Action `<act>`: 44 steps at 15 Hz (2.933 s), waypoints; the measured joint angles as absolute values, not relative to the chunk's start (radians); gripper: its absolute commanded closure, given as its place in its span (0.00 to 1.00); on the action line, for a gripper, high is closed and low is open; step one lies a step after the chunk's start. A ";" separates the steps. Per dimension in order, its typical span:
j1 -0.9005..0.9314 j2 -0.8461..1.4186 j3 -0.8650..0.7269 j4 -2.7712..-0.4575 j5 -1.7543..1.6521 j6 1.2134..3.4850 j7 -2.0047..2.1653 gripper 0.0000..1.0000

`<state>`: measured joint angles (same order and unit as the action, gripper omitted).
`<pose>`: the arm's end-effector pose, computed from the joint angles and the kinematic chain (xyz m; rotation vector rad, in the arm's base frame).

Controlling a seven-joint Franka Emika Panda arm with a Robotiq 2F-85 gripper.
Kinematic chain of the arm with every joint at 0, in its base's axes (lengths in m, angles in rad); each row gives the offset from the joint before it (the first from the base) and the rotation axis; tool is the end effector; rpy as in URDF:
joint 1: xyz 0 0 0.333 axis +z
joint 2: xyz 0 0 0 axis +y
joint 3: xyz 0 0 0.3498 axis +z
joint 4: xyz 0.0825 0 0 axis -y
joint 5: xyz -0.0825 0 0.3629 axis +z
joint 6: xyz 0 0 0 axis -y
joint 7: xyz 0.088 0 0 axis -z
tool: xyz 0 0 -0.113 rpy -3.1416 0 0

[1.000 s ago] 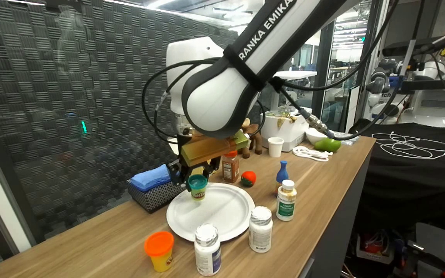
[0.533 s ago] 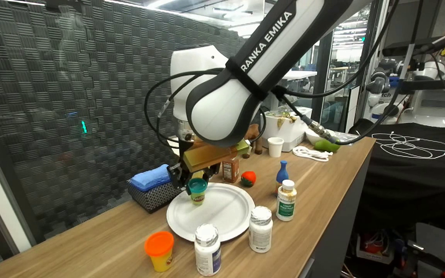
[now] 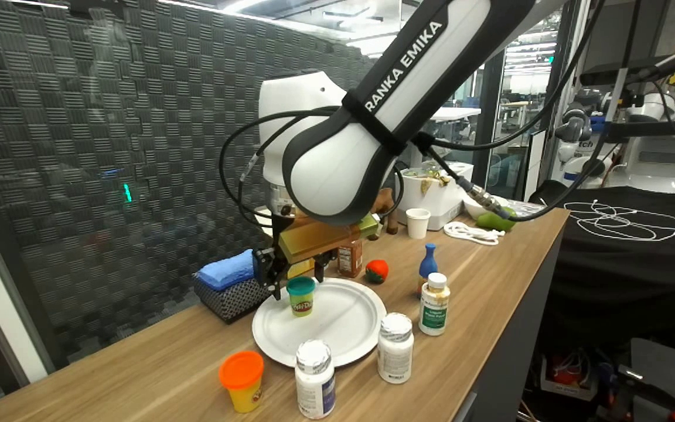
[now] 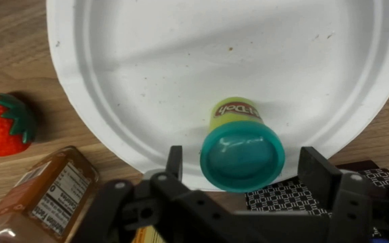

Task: Put the bottles and orange plushie around the white plate on the white plate

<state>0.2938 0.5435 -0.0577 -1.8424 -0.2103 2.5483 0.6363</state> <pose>0.6455 0.1616 0.2852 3.0276 -0.3410 0.3264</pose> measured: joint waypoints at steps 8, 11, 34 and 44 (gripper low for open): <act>0.341 0.466 -0.053 -1.835 -0.228 2.459 0.639 0.00; 0.372 0.418 -0.002 -1.835 -0.226 2.376 0.639 0.00; 0.470 0.544 0.083 -1.796 -0.343 2.363 0.591 0.42; 0.476 0.544 0.067 -1.741 -0.343 2.232 0.592 0.72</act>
